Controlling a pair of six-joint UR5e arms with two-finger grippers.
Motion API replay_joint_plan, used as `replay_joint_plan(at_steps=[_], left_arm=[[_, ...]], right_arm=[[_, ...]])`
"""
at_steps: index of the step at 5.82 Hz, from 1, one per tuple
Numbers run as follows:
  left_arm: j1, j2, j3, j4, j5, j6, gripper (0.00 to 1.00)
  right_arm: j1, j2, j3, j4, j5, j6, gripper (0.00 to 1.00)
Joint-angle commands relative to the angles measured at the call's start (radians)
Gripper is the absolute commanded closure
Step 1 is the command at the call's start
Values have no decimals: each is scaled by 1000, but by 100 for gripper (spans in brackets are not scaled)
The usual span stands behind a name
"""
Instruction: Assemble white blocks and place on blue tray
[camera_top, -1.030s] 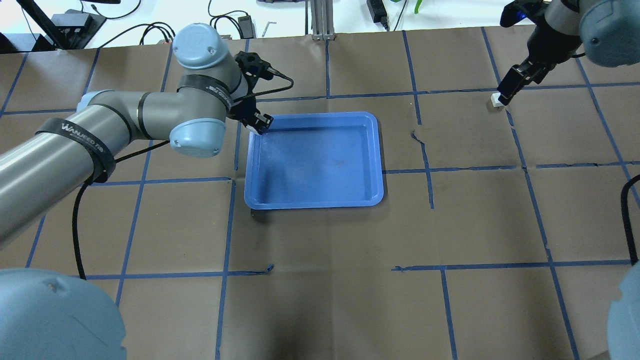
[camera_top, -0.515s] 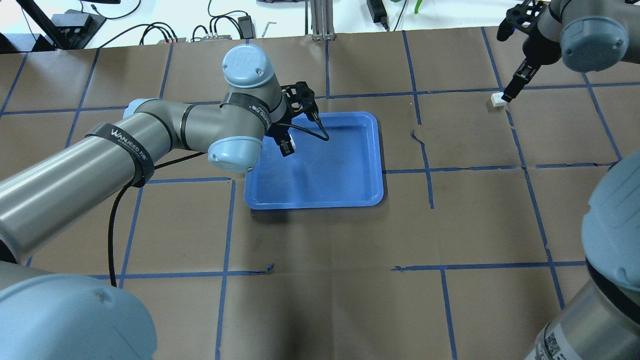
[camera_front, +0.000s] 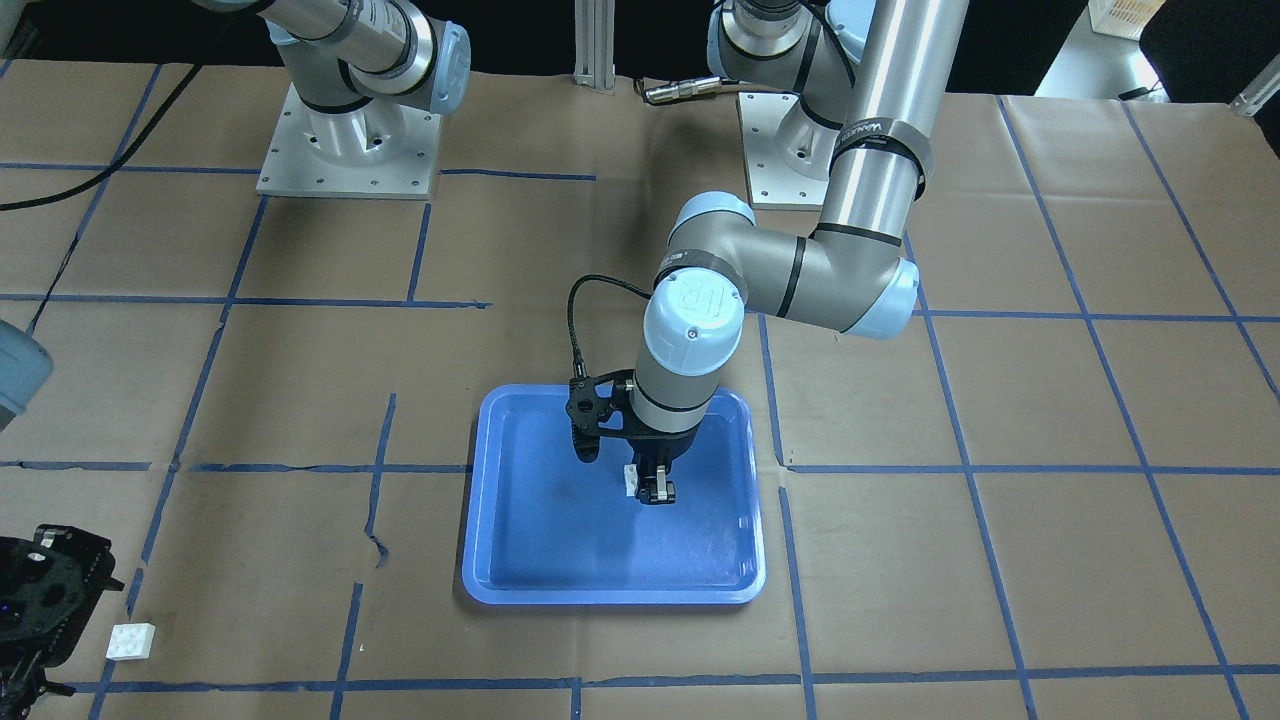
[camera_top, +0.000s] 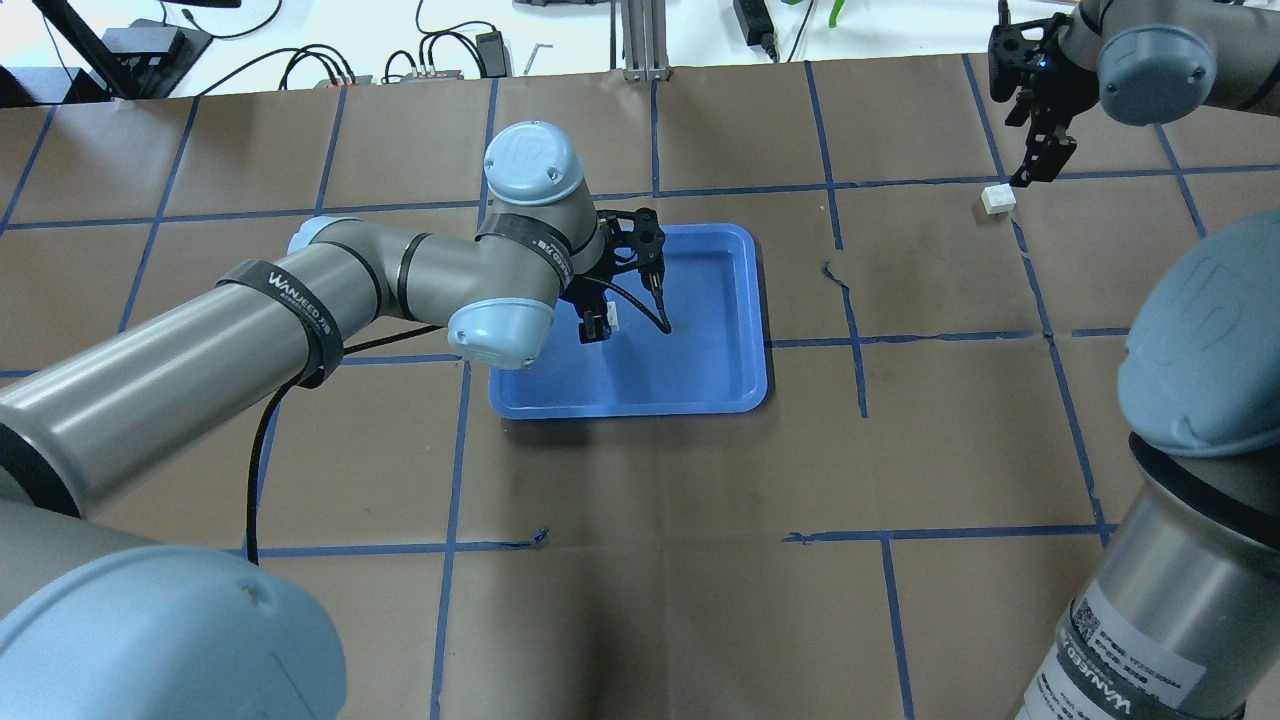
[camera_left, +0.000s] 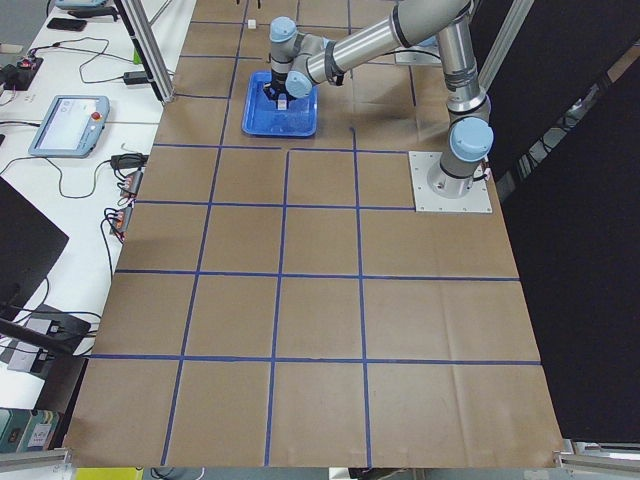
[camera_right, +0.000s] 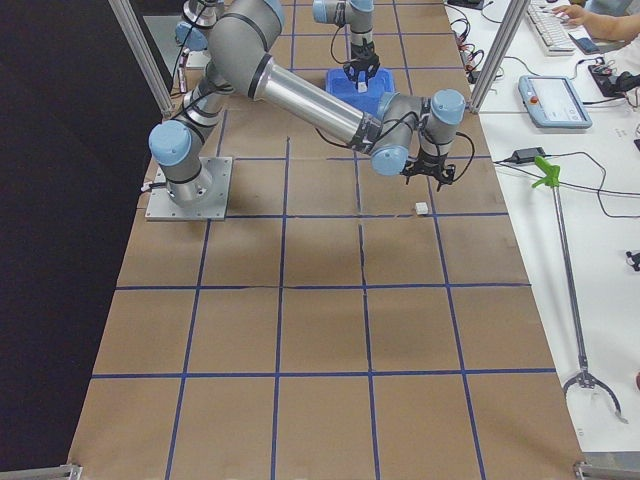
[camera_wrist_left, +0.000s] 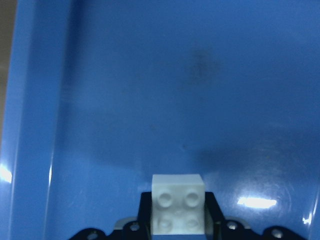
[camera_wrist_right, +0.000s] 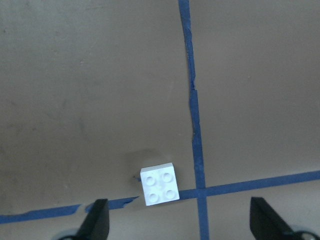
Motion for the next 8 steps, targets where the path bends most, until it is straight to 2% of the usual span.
replay_joint_plan(at_steps=[1,2,3,4,5,6,8], left_arm=[[-3,-16,-7,-1,-7,7,72],[-3,-40,-2,0,-8,6,64],[-3,-36,-1,2,-8,21,2],[-3,-15,2,-8,-6,23,1],[0,19,27,-49,-4,23,1],[2,108,78,-246,-3,23,1],[41,316,190,-670,0,17,1]], right_arm=[[0,97,-56,1,3,-120,0],[-20,103,-53,10,16,-118,0],[-64,106,-49,19,120,-130,0],[-75,110,-32,18,179,-194,1],[-75,110,-3,22,179,-198,1],[-77,105,42,16,179,-198,1],[-78,99,33,9,179,-198,13]])
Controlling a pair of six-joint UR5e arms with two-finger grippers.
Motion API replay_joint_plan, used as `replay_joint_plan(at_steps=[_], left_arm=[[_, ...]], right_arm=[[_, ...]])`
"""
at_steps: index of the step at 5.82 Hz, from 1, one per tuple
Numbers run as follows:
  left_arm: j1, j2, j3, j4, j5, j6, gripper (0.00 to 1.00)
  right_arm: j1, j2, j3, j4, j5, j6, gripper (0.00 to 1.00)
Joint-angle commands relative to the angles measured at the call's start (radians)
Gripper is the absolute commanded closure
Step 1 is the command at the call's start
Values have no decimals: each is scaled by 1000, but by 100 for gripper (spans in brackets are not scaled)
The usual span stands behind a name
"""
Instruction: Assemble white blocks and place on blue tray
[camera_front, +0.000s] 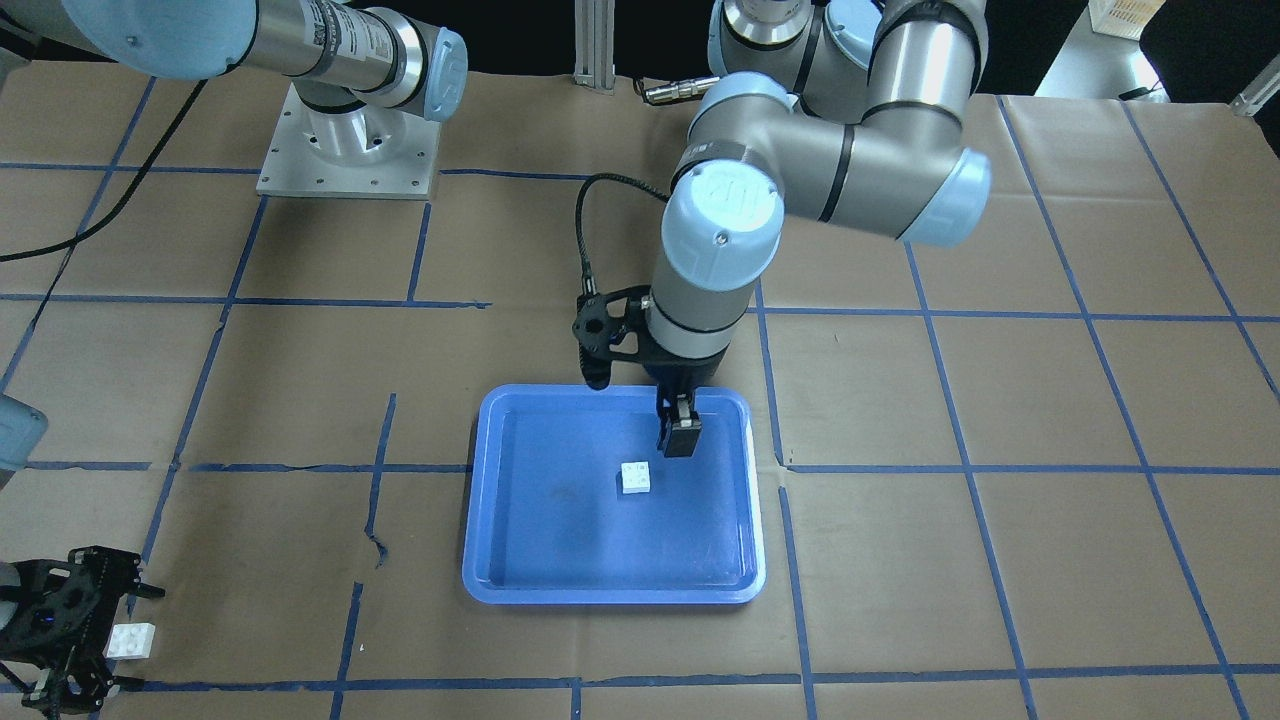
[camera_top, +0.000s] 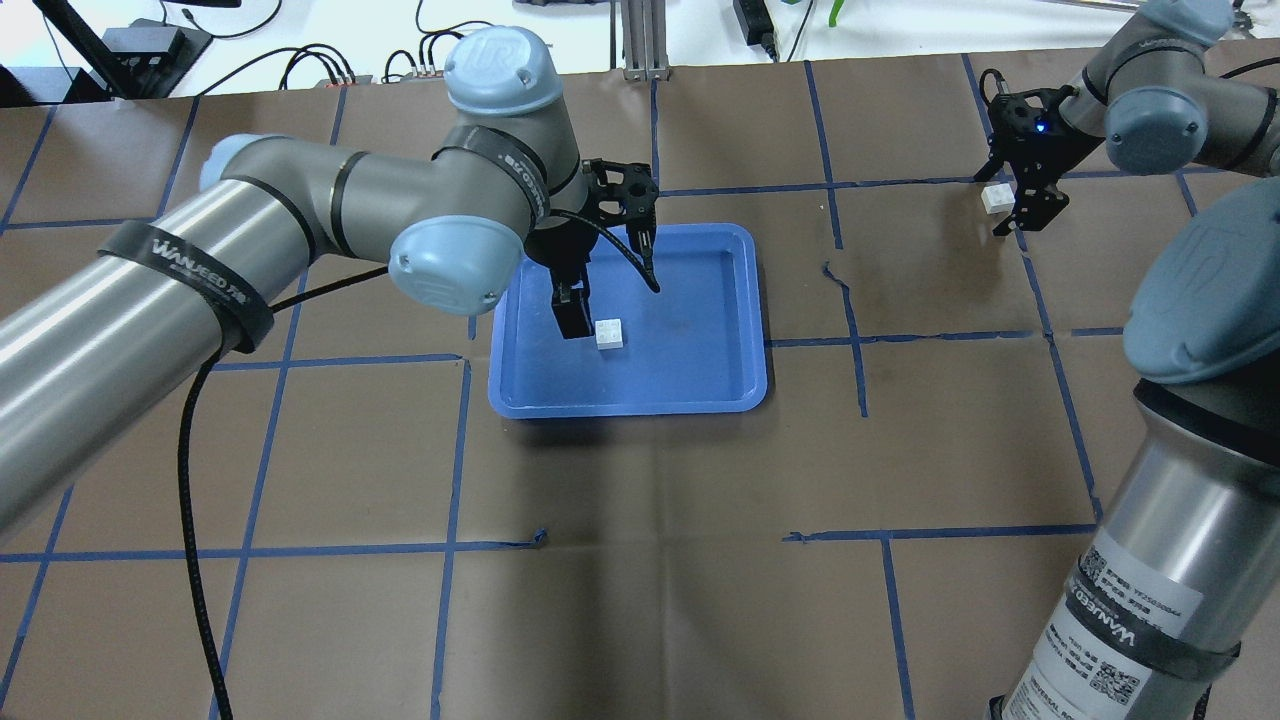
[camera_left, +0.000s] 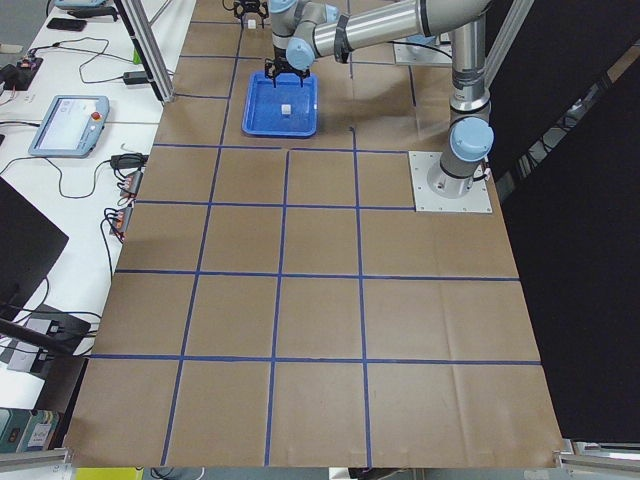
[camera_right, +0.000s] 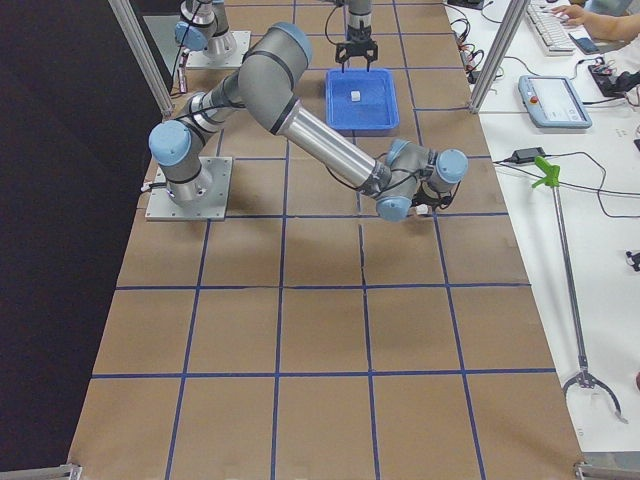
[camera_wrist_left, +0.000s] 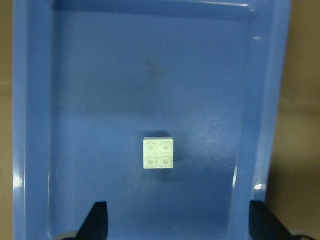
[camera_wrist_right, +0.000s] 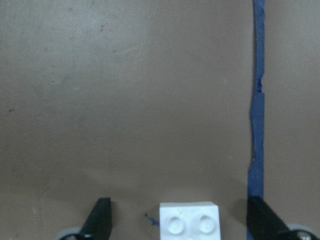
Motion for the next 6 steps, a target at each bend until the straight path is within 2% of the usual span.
replay_joint_plan(at_steps=[1,2,3,4,5,6], left_arm=[[46,155,95,-324,-2,-17,1],[54,184,91,-337,25,-122,1],[98,195,94,-336,74,-216,1],[128,236,97,-322,68,-463,1],[160,294,78,-316,73,-666,1],[184,337,59,-314,73,-848,1]], right_arm=[[-2,-7,-9,-10,3,0,15],[-11,-7,-25,-11,3,4,21],[-11,-7,-30,-11,0,6,33],[-13,-7,-27,-11,-7,4,47],[-11,-7,-27,-11,-11,4,56],[-13,-7,-30,-11,-12,6,70]])
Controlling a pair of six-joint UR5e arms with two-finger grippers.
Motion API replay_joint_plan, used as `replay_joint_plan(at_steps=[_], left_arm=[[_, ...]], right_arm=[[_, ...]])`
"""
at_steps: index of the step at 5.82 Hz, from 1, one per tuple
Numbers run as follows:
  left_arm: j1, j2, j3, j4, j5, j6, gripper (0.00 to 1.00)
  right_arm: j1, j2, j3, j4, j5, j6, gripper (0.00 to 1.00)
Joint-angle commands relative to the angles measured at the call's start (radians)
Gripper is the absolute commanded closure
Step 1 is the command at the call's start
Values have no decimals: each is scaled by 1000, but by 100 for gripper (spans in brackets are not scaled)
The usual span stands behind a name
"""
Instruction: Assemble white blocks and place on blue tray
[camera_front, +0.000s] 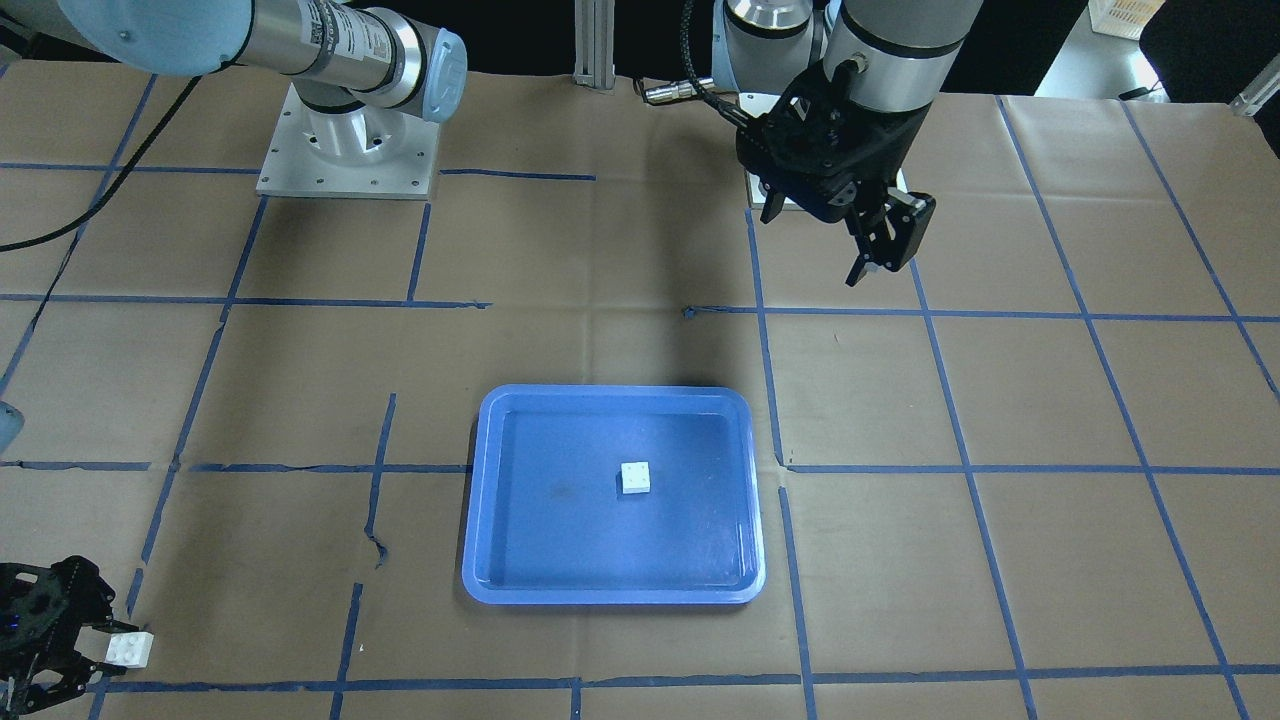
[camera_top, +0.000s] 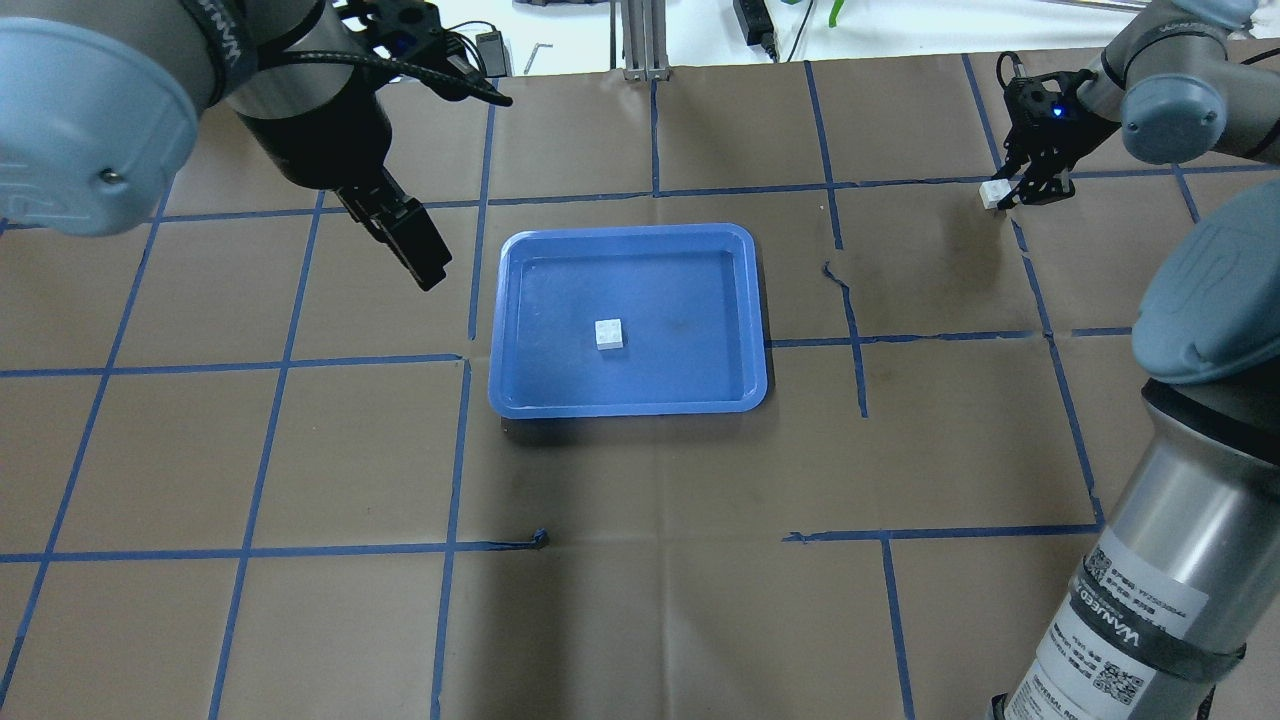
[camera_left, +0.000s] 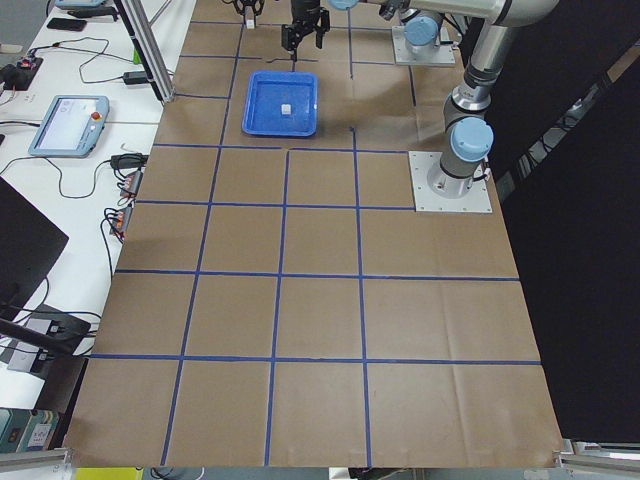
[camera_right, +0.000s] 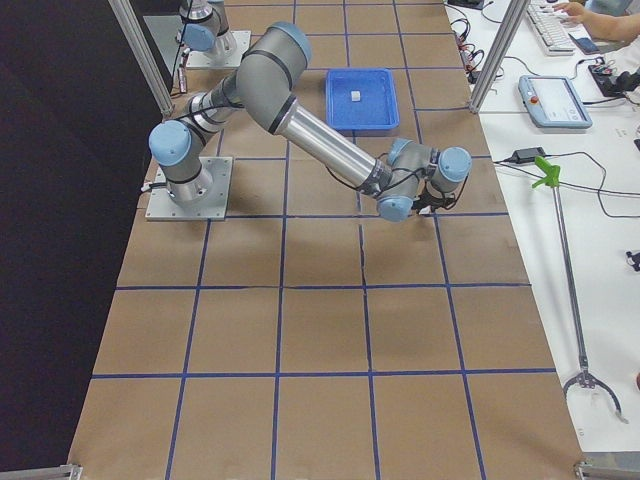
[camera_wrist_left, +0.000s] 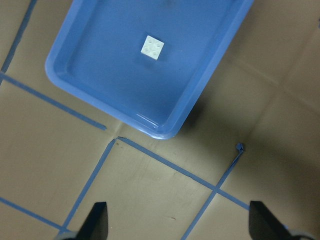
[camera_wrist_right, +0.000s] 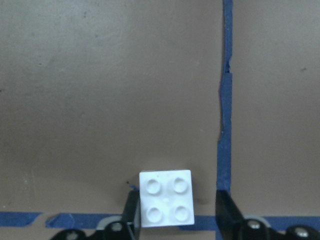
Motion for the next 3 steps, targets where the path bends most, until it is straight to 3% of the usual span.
replay_joint_plan(at_steps=[1,3], left_arm=[[36,49,-21,35,4,-422,1],[33,69,-23,35,9,-634,1]], right_arm=[[-1,-11,-3,2,-2,9,79],[20,-99,6,26,15,83,81]])
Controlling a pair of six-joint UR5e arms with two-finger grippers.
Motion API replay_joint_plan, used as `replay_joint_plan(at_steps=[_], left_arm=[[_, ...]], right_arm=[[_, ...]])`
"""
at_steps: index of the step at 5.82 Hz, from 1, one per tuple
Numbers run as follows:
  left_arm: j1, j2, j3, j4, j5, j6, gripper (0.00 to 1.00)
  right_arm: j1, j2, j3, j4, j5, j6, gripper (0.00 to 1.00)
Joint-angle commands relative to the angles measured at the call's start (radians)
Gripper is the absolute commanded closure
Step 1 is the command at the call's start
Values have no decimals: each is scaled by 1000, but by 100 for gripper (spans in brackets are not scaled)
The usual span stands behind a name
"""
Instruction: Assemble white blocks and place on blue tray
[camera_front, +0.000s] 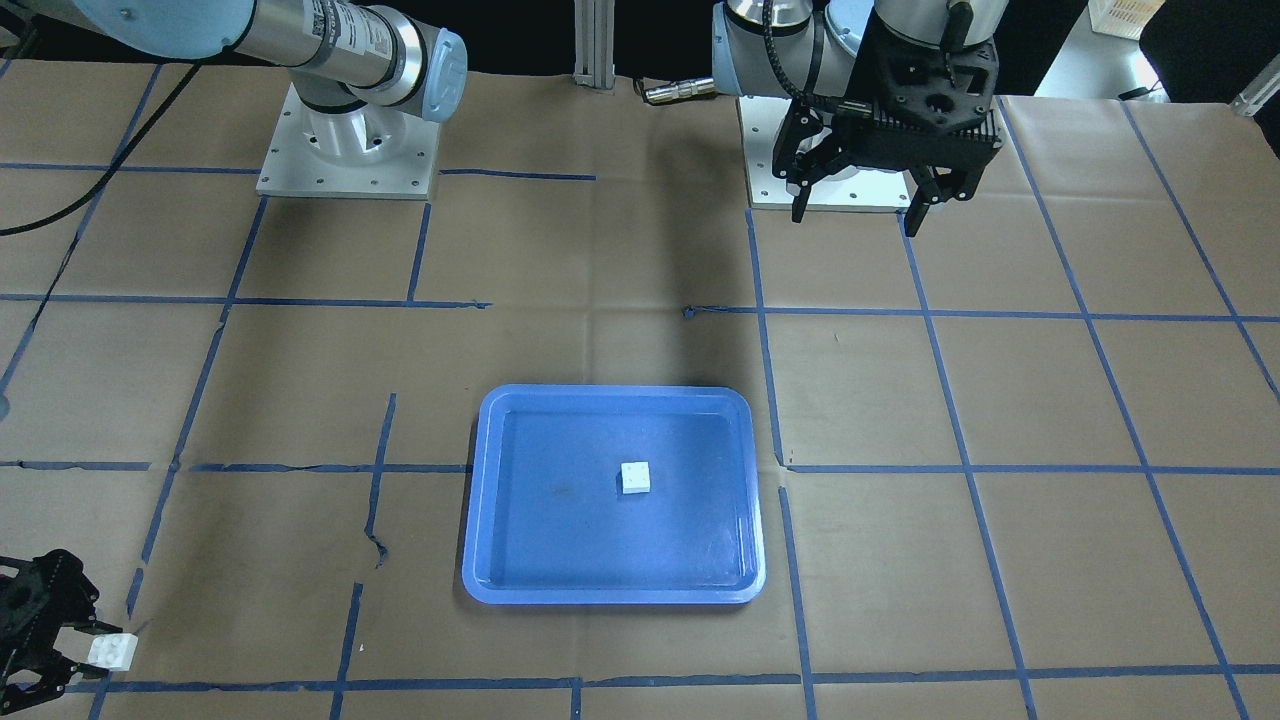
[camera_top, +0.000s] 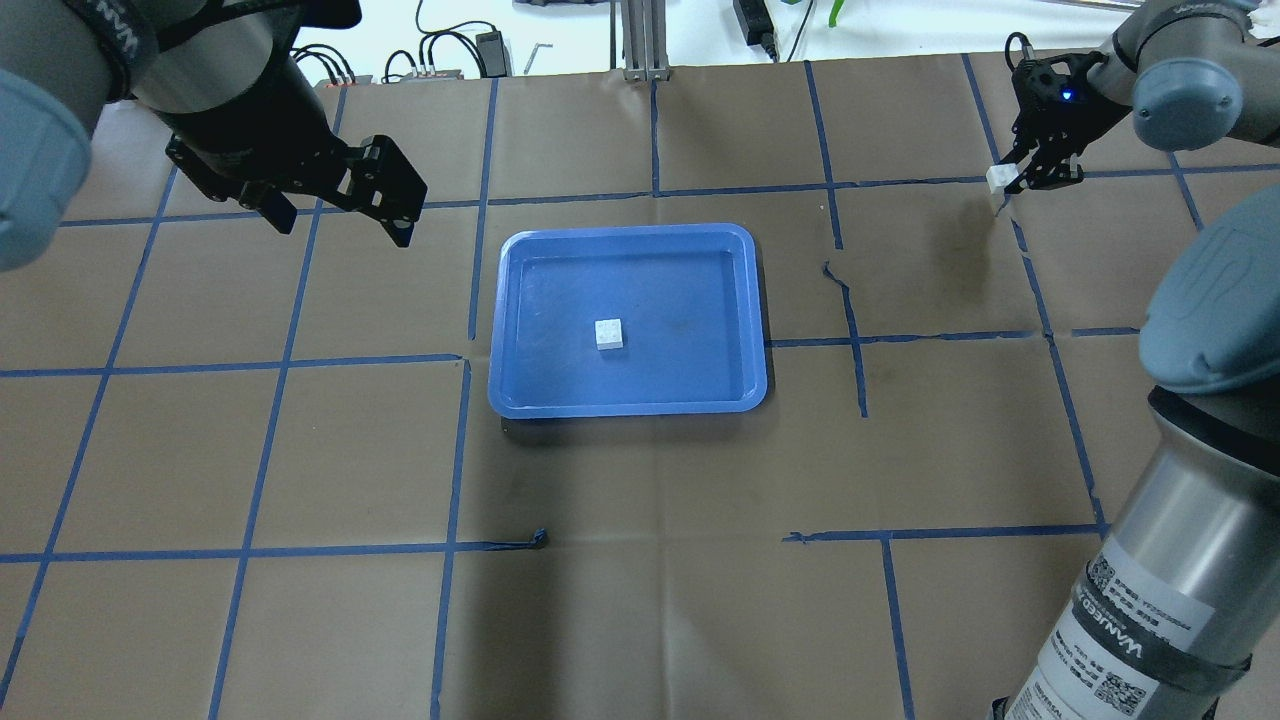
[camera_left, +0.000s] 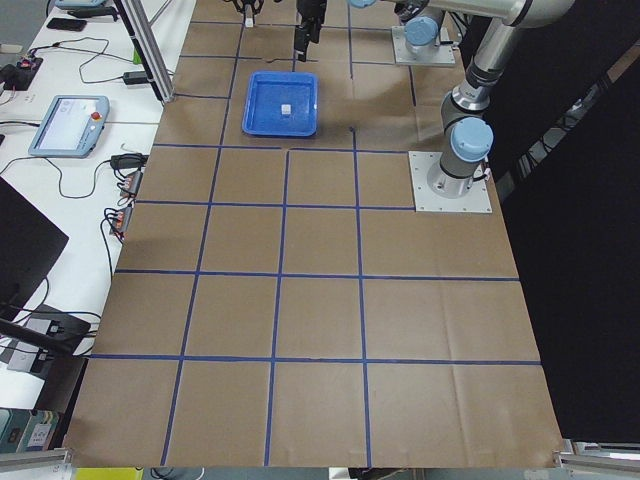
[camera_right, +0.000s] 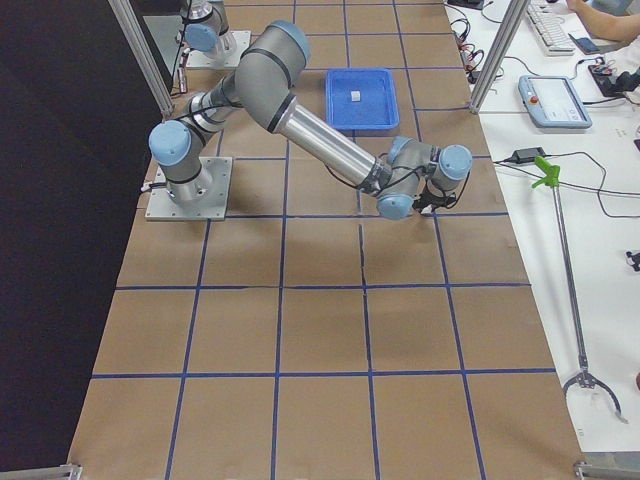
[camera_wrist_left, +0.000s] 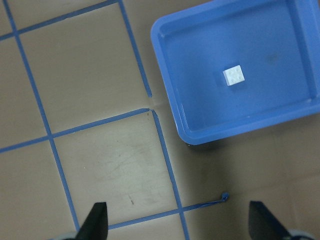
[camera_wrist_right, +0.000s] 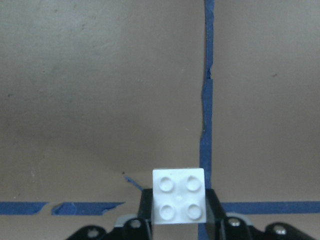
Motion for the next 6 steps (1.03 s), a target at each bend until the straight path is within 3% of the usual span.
replay_joint_plan(at_steps=[1,4,6], left_arm=[[4,16,-4,-15,3,-84,1],[6,16,-2,-12,3,-78,1],[6,16,-4,-6,0,-78,1]], right_arm=[[71,-70,10,60,42,84,81],[329,-153,117,68,121,415,81],[514,-152,175,-121,118,692,80]])
